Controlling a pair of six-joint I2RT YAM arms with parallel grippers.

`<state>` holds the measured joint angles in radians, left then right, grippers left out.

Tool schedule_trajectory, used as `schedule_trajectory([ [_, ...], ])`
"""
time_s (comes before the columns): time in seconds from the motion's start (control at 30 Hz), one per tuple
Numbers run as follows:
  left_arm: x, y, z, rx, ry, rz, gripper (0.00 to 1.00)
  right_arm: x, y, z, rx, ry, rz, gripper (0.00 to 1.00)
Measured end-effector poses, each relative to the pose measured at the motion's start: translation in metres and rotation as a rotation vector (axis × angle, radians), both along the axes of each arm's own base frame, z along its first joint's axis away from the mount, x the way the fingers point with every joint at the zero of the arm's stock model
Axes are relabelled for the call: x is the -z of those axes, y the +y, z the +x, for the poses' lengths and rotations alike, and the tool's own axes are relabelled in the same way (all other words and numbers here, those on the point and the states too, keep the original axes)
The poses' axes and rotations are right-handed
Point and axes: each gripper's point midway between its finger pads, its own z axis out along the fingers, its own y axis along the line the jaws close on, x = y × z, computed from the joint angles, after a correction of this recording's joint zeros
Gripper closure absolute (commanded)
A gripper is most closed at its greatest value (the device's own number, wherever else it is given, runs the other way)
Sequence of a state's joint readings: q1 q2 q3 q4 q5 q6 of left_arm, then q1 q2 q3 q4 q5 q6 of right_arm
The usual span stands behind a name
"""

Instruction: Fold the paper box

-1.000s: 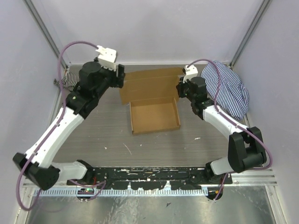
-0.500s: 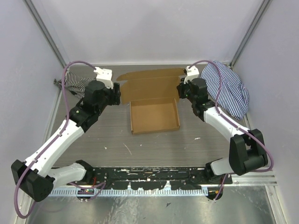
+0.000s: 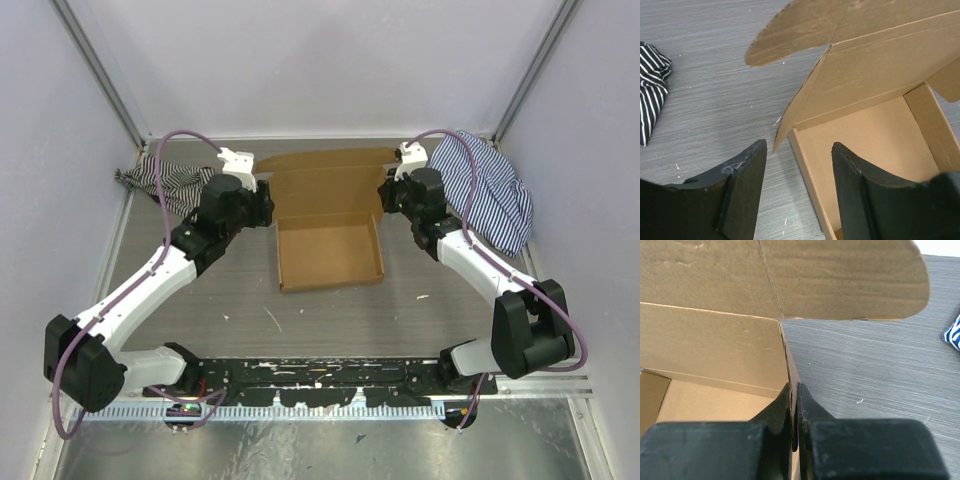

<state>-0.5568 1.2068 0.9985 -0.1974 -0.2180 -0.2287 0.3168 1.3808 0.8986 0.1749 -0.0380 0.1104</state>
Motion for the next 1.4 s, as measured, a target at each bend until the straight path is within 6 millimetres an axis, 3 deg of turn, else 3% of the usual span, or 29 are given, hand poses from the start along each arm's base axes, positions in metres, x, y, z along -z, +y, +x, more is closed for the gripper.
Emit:
schedule_trajectory([
  [0.23,0.018,-0.011,0.005,-0.004,0.06,-0.039,0.67,0.006,-0.001,-0.003,0.01,0.031,0.006,0.99],
  [0.37,0.016,-0.018,0.004,0.005,0.073,-0.09,0.7,0.006,-0.001,-0.003,0.028,0.034,0.011,0.99],
  [0.4,0.016,-0.019,0.003,0.005,0.076,-0.101,0.69,0.006,0.001,-0.003,0.03,0.033,0.01,0.99],
  [0.5,0.015,-0.021,0.003,0.006,0.076,-0.113,0.43,0.006,0.004,-0.005,0.033,0.032,0.007,0.99],
  [0.6,0.015,-0.014,0.005,-0.029,0.065,-0.09,0.34,0.006,0.005,-0.005,0.037,0.031,0.005,0.99],
  [0.97,0.006,0.018,0.013,-0.118,-0.022,0.067,0.3,0.005,0.004,-0.005,0.027,0.036,-0.022,0.99],
  [1.2,0.002,0.012,0.024,-0.089,-0.068,0.091,0.3,0.005,0.006,-0.007,0.007,0.039,-0.034,0.99],
  [1.4,0.024,0.006,0.039,-0.08,-0.042,0.15,0.31,0.005,0.007,-0.008,-0.011,0.04,-0.043,0.99],
])
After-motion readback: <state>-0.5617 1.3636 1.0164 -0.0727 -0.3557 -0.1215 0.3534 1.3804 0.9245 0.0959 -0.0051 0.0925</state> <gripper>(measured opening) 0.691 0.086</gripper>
